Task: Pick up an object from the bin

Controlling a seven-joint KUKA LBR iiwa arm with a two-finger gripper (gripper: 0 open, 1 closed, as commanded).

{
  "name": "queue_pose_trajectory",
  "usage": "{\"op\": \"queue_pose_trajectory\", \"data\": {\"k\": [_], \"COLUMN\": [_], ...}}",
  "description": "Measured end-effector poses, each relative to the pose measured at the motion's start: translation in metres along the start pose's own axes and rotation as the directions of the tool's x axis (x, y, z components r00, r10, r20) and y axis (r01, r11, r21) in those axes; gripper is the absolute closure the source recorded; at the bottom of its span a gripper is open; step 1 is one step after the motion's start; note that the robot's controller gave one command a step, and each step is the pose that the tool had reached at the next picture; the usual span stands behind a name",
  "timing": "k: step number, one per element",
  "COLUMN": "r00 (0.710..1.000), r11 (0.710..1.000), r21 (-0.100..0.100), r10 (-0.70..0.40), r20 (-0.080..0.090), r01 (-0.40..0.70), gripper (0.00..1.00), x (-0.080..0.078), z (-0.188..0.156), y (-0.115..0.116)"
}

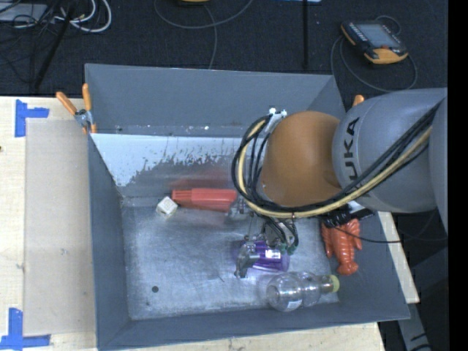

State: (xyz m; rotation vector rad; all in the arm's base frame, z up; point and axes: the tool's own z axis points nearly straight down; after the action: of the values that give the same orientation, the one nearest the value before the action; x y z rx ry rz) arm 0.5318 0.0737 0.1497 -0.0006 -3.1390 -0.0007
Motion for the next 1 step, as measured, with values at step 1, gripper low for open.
{"op": "queue_pose_trajectory", "data": {"k": [1], "r00": [0.995], "r11": [0.995], "r21": [0.001], "r10": [-0.102], "r20": [0.004], "r01": [0.102], "gripper": [0.00], "x": [-0.0147], "z": [0.0571], "y": [-0.0480]}}
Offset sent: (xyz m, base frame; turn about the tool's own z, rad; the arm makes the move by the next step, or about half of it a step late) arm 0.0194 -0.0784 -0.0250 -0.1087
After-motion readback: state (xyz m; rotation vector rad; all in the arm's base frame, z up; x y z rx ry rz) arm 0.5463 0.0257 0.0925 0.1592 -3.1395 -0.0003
